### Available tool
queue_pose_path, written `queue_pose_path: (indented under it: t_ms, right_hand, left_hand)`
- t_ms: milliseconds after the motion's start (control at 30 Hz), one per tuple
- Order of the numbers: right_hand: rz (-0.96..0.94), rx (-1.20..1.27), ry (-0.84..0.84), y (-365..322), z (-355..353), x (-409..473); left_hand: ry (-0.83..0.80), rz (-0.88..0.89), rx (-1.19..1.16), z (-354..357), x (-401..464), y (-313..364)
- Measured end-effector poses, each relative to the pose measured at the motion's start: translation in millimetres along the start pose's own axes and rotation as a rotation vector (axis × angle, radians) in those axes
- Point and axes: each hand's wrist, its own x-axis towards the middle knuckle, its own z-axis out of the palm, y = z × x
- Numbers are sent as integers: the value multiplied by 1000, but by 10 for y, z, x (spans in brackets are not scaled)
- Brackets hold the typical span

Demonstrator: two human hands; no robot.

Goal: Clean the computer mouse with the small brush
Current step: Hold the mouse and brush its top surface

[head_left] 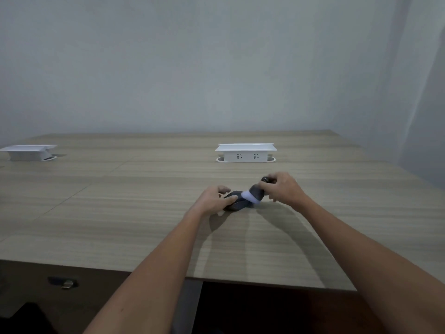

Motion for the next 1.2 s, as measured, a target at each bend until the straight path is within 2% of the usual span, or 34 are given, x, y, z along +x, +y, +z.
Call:
queue_pose_path:
  t_ms: [167,233,300,400,467,567,700,833,1000,1133,1200]
  right_hand:
    - [-32,-80,125,161,-12,-27]
    - [-98,14,55,78,-10,-42]
    - [-140,-1,-61,8,4,-91]
    - [-150,-160,53,47,35,-55]
    - [-165,-154,118,32,43,-50]
    - [-171,-75,32,-10,77,-101]
    - [-137,-163,113,83,65,-63]
    - [-198,-45,-29,-40,63,-109]
    - [-193,-219,72,-4,89,-52]
    - [-240,-73,-71,-116,77,-114]
    - [-227,-124,-81,-80,85,-95]
  left_hand:
    - [-20,59,40,8,-3,13]
    - [-15,65,46,1,11,-6]
    - [-17,75,46,4,13,-10]
    - [1,68,27,21,7,22]
    - [16,56,-2,33,7,45]
    - [9,36,-32,50,16,39]
    - [14,39,-13,53,22,39]
    - [10,40,-36,61,31,18]
    - [30,12,-18,80,3,58]
    - [40,-1,-25,80,11,49]
    - [45,-11,-10,83,10,54]
